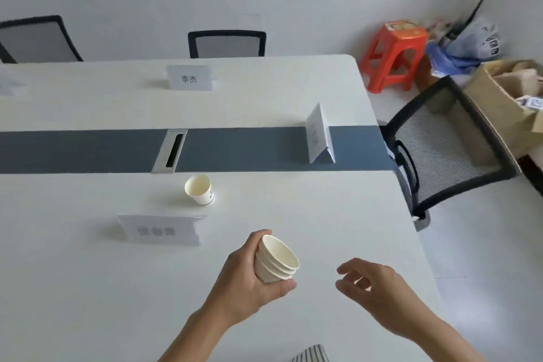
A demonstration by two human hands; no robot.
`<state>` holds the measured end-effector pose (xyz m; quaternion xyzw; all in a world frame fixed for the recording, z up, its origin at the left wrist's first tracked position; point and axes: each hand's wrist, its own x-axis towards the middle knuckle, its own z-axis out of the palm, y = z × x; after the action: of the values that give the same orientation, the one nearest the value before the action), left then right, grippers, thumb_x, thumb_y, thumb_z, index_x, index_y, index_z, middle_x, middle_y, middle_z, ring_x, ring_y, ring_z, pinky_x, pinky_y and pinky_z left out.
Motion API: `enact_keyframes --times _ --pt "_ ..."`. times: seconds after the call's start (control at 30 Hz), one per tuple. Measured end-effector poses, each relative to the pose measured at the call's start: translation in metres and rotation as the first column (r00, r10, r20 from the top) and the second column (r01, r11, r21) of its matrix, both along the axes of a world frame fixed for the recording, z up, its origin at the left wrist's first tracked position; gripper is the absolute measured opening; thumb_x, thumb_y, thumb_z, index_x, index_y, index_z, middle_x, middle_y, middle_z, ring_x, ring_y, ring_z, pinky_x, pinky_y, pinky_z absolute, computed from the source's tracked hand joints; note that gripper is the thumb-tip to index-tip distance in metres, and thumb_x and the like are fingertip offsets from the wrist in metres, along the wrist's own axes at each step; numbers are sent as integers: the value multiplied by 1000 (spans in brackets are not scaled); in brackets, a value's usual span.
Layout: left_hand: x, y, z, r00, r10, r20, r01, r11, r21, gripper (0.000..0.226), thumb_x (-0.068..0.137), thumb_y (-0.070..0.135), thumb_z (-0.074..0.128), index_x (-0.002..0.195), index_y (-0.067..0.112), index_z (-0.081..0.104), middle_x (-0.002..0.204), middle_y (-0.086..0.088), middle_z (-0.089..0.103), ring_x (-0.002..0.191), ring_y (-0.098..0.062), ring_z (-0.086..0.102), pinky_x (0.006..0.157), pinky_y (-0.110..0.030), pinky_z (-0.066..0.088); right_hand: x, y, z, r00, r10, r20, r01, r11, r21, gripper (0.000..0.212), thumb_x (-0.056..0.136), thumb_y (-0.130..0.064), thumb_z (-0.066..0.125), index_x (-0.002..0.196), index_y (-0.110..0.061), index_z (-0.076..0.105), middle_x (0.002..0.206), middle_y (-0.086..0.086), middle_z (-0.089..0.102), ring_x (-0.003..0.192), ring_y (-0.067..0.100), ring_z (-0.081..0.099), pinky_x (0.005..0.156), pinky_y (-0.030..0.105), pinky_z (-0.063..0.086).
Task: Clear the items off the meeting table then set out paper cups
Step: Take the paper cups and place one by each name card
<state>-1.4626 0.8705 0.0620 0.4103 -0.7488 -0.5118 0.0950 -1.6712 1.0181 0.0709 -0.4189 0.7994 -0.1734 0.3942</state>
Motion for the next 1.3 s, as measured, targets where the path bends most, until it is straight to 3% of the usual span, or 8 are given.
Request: enact_keyframes --times 0.13,0.27,0.6,0.8,0.9,1.0,1.17,1.3 --pt "-32 67 1 989 -143 24 143 990 -10 80 56 55 82 124 42 41 100 10 60 92 -7 60 74 -12 48 -12 98 1 989 -146 -5 146 989 -10 17 87 -45 60 103 -38 62 86 -20 69 81 -7 61 68 14 48" --pt "-68 143 -4 955 -294 43 294 956 1 82 54 58 81 124 43 41 102 10 61 95 -8 60 80 -18 51 -22 199 -1 952 -307 5 307 952 9 15 86 -45 61 101 -40 60 87 -20 70 82 -9 61 73 16 49" --pt "-204 287 -18 732 -674 96 673 738 46 77 53 56 82 118 43 44 95 10 64 90 -6 61 80 -18 51 -76 393 -3 753 -658 -6 656 751 67 17 85 -47 63 101 -42 60 89 -15 69 83 -5 61 74 18 51" --pt "-327 327 -36 685 -724 76 719 690 86 77 51 56 83 116 49 44 99 7 63 93 -15 62 68 -25 58 -169 439 -13 706 -707 -29 706 701 100 21 86 -50 59 105 -43 58 94 -17 68 85 -2 64 75 19 51" --pt "-398 344 -37 673 -737 61 732 676 82 75 50 54 84 114 46 46 96 7 64 90 -15 63 71 -31 59 -235 454 -12 725 -685 -68 687 711 149 34 85 -54 57 116 -40 58 101 -16 66 89 1 64 80 21 51" --pt "-470 360 -21 659 -751 33 747 659 85 74 52 52 84 115 47 46 95 6 65 87 -15 63 63 -30 59 -302 467 8 728 -678 -103 686 714 142 37 85 -56 57 118 -42 56 104 -17 64 91 1 63 82 21 50" --pt "-587 376 11 610 -792 18 791 610 38 72 54 50 84 114 51 44 95 9 63 86 -12 62 62 -26 58 -403 492 29 638 -762 -109 768 641 13 28 84 -53 60 110 -43 60 96 -19 66 85 -1 64 77 20 50" --pt "-671 384 16 647 -762 35 762 648 4 72 55 49 85 115 50 44 92 8 62 83 -9 60 59 -21 56 -487 509 15 676 -733 -76 737 674 53 30 83 -56 58 111 -45 57 98 -19 67 86 -1 64 79 21 51"
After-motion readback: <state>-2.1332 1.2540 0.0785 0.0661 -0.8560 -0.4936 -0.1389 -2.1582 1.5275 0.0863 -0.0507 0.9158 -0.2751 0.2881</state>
